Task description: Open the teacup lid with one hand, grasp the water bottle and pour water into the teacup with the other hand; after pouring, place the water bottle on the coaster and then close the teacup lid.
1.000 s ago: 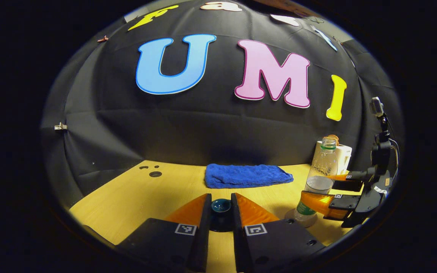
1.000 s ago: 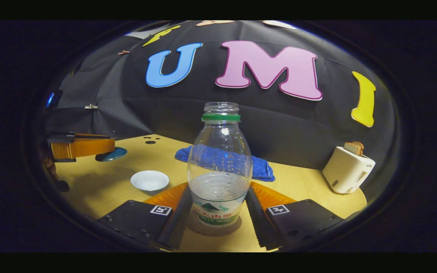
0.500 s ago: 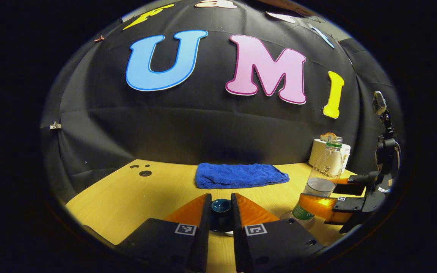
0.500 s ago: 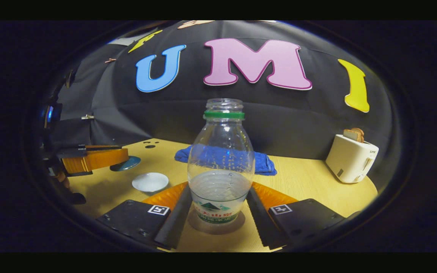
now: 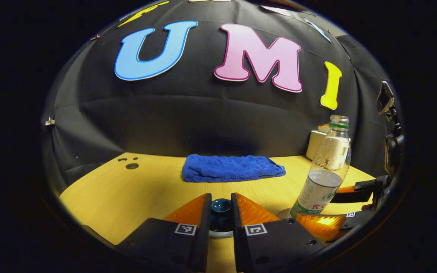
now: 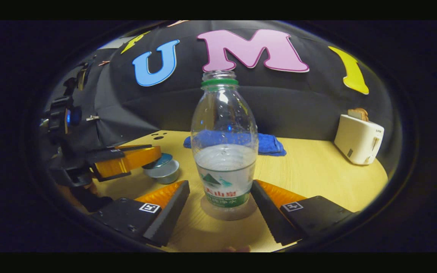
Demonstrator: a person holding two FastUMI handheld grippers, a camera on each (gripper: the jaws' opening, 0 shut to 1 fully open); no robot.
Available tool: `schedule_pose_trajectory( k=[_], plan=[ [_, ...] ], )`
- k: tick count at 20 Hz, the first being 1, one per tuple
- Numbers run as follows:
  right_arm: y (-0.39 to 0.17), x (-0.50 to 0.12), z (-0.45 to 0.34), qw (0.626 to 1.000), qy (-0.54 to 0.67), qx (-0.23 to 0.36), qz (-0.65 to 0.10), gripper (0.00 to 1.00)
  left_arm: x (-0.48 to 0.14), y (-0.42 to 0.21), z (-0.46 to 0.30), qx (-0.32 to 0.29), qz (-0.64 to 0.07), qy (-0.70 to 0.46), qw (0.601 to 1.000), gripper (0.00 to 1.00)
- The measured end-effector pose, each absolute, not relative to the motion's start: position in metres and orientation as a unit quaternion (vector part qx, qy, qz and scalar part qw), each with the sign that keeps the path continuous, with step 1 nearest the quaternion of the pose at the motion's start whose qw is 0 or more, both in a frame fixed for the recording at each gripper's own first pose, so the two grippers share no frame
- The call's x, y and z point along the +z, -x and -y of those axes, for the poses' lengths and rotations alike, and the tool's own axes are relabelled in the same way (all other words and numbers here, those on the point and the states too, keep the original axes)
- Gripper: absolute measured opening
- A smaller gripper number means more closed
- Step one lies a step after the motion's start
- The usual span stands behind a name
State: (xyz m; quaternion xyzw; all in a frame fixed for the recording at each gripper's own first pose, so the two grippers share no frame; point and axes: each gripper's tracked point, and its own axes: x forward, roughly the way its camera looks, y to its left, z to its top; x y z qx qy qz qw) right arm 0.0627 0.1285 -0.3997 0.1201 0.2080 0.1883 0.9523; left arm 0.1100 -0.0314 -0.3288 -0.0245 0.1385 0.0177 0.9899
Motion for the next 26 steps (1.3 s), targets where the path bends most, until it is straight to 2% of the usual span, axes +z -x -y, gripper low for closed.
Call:
schedule_pose_trajectory(
  k=[5, 14, 15, 17, 18, 19, 20, 21, 22, 23, 25, 26],
  plan=[
    [-0.043, -0.416, -0.122, 0.948, -0.107, 0.192, -0.232, 0.99, -0.340, -0.115, 0.034, 0.019, -0.149, 0.014, 0.988, 0.31],
    [-0.040, -0.416, -0.115, 0.949, -0.086, 0.194, -0.233, 0.99, -0.348, -0.115, 0.034, 0.024, -0.149, -0.008, 0.989, 0.32],
    [-0.038, -0.415, -0.114, 0.949, -0.084, 0.195, -0.233, 0.93, -0.348, -0.115, 0.034, 0.025, -0.148, -0.010, 0.989, 0.37],
    [-0.036, -0.413, -0.112, 0.949, -0.081, 0.196, -0.233, 0.93, -0.348, -0.115, 0.034, 0.027, -0.147, -0.013, 0.989, 0.35],
    [-0.036, -0.411, -0.111, 0.950, -0.080, 0.194, -0.231, 1.00, -0.347, -0.115, 0.033, 0.031, -0.147, -0.016, 0.988, 0.35],
    [-0.036, -0.407, -0.108, 0.951, -0.081, 0.192, -0.230, 0.96, -0.349, -0.114, 0.033, 0.029, -0.150, -0.016, 0.988, 0.41],
    [-0.036, -0.402, -0.105, 0.952, -0.084, 0.188, -0.227, 0.92, -0.348, -0.112, 0.036, 0.023, -0.152, -0.012, 0.988, 0.52],
    [-0.036, -0.396, -0.103, 0.953, -0.089, 0.185, -0.225, 0.93, -0.343, -0.108, 0.040, 0.018, -0.151, -0.005, 0.988, 0.63],
    [-0.037, -0.388, -0.100, 0.953, -0.092, 0.182, -0.222, 0.99, -0.337, -0.104, 0.043, 0.014, -0.149, 0.005, 0.989, 0.72],
    [-0.038, -0.378, -0.096, 0.955, -0.091, 0.178, -0.218, 0.99, -0.330, -0.098, 0.045, 0.012, -0.149, 0.013, 0.989, 0.81],
    [-0.039, -0.353, -0.085, 0.961, -0.081, 0.168, -0.206, 0.99, -0.313, -0.084, 0.046, 0.011, -0.155, 0.016, 0.988, 0.93],
    [-0.040, -0.338, -0.081, 0.963, -0.078, 0.165, -0.199, 0.99, -0.303, -0.077, 0.045, 0.011, -0.159, 0.012, 0.987, 0.94]
  ],
)
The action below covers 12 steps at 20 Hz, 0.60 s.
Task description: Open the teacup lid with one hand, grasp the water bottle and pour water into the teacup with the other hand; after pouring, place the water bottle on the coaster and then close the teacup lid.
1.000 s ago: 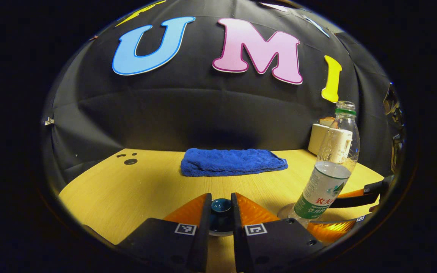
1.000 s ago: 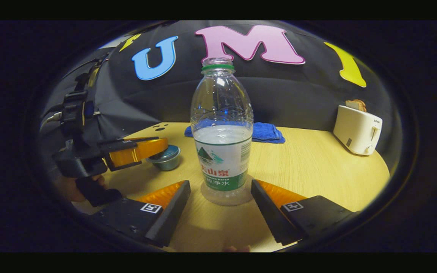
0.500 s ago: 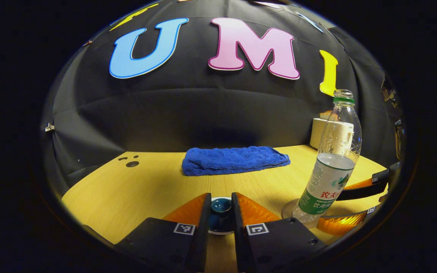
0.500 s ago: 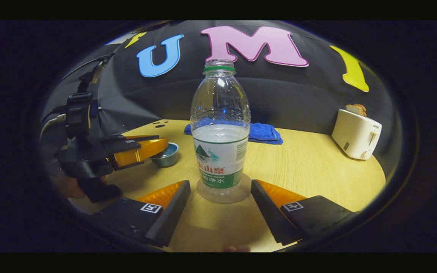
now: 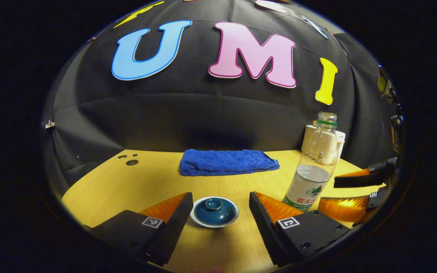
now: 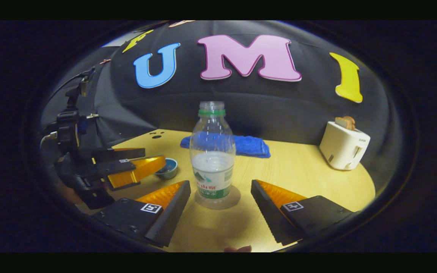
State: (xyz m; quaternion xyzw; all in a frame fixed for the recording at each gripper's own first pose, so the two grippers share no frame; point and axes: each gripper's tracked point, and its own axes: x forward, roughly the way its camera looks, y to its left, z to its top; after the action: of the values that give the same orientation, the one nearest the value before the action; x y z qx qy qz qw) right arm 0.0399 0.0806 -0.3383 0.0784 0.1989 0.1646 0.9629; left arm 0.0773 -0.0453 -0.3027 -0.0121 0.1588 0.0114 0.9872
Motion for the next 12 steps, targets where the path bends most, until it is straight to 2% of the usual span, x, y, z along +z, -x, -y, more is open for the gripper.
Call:
schedule_pose_trajectory(
  k=[8, 12],
  plan=[
    [-0.040, -0.202, -0.059, 0.978, -0.079, 0.143, -0.129, 0.99, -0.190, -0.042, 0.033, 0.000, -0.158, -0.006, 0.987, 0.94],
    [-0.036, -0.150, -0.053, 0.981, -0.098, 0.129, -0.104, 0.99, -0.130, -0.032, 0.024, 0.002, -0.128, -0.004, 0.992, 0.94]
  ],
)
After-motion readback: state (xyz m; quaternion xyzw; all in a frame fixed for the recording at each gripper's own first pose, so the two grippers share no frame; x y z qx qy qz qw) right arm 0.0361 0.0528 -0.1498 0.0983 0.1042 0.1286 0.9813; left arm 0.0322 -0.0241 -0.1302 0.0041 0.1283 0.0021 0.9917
